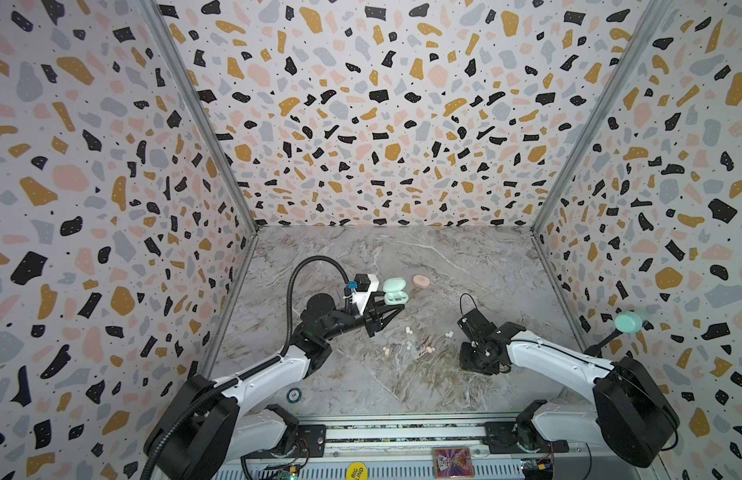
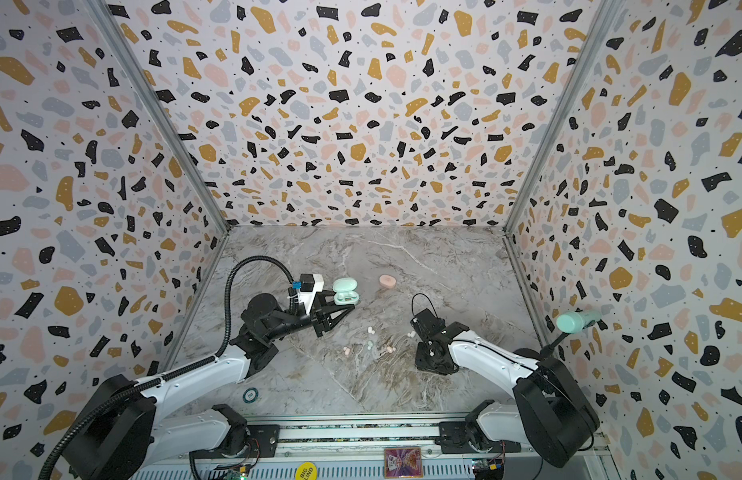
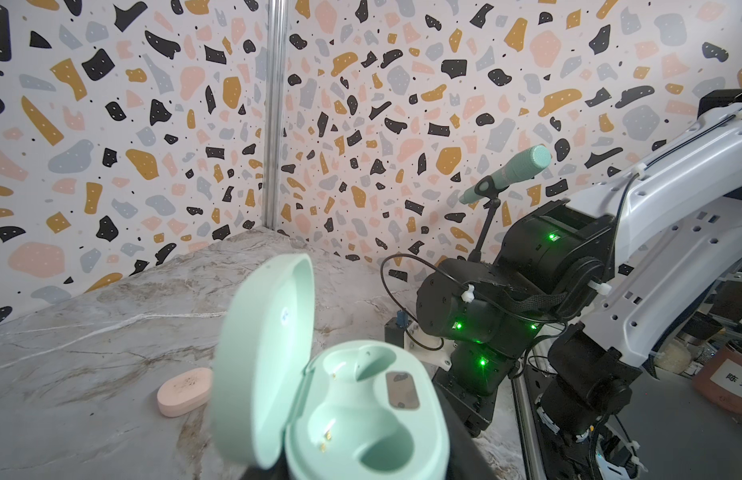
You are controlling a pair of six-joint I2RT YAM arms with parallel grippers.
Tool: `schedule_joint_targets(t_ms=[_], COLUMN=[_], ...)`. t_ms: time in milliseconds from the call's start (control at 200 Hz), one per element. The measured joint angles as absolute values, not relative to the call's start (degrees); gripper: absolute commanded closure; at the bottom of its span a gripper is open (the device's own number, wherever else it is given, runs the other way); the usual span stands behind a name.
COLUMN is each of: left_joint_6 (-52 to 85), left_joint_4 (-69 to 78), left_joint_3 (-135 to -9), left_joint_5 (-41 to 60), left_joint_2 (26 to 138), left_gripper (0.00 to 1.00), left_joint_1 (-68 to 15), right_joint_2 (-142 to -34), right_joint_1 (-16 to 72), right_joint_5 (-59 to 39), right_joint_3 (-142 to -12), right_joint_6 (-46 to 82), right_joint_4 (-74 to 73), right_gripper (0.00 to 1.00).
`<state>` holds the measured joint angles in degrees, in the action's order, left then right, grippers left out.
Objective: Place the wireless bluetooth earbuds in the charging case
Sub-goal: 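Close the right gripper on the mint earbud and lift it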
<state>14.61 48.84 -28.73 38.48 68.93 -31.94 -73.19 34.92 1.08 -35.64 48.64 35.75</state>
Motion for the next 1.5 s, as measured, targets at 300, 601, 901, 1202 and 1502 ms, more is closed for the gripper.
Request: schedule_joint_targets(t_ms=[300,601,901,1202,1502], left_joint_6=[14.6,14.6,14.6,14.6,14.6], left_joint_4=[48.8,48.8,48.6,48.6,48.4], left_joint_3=[-28.7,-28.7,-28.7,-28.7,-28.7], left_joint_5=[38.5,38.5,38.5,38.5,38.5], left_joint_2=[68.9,68.9,68.9,68.9,68.9], left_gripper=[0.78,0.78,0.78,0.78,0.78], left_joint_1=[-31.9,-31.9,-31.9,-31.9,-31.9], right_joint_2=[-73.1,-73.7,-74.8,-76.9,-78.4], right_joint_1=[34.8,32.7,30.3,30.3,30.3], right_joint_5=[1.1,0.6,-2.0,-4.0,-4.5], right_joint_3=[-37.8,-37.8,-37.8,-37.8,-38.7], right_joint_6=[47.2,45.4,41.8,39.7,38.5], right_joint_4=[36.6,37.1,37.0,37.0,37.6], right_gripper=[0.59,0.6,0.62,0.65,0.66])
